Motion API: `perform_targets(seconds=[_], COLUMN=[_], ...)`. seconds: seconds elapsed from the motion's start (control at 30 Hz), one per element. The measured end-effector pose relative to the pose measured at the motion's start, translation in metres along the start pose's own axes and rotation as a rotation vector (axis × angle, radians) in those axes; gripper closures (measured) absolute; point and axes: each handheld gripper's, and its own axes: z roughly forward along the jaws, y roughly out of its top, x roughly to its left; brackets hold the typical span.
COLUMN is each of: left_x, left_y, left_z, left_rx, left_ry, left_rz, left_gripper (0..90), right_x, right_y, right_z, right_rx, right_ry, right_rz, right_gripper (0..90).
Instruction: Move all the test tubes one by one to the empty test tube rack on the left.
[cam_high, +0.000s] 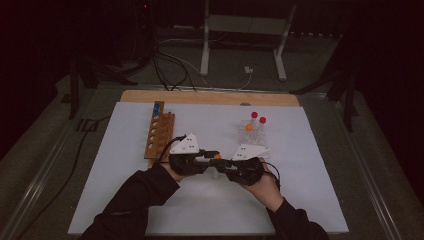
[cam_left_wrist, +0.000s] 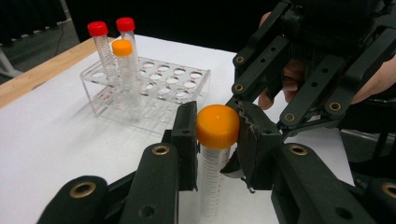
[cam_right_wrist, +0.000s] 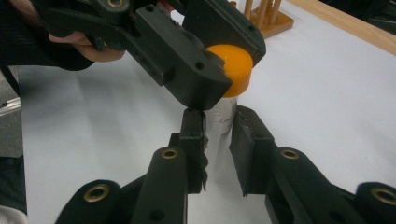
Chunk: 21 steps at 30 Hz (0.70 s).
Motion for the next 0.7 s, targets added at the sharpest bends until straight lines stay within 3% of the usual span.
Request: perform_targets(seconds=[0.1, 0.33, 0.7], left_x=[0.001, 0.012, 0.031], left_y=[0.002, 0.003, 0.014], left_z=[-0.001, -0.012, -0.047], left_rx=[0.005, 0.004, -0.011], left_ry=[0.011, 0.036, 0.133], left_rz=[0.004, -0.017, -0.025], left_gripper=[71.5, 71.6, 71.6], right_x=[0.000, -0.001, -0.001], right_y=[0.000, 0.003, 0.005], right_z=[-0.001, -0.008, -0.008], right_rx=[-0.016, -0.053, -0.083], right_ry=[-0.007, -0.013, -0.002], right_rz=[0.004, 0.011, 0.040], right_gripper=[73.2, 56.4, 30.1])
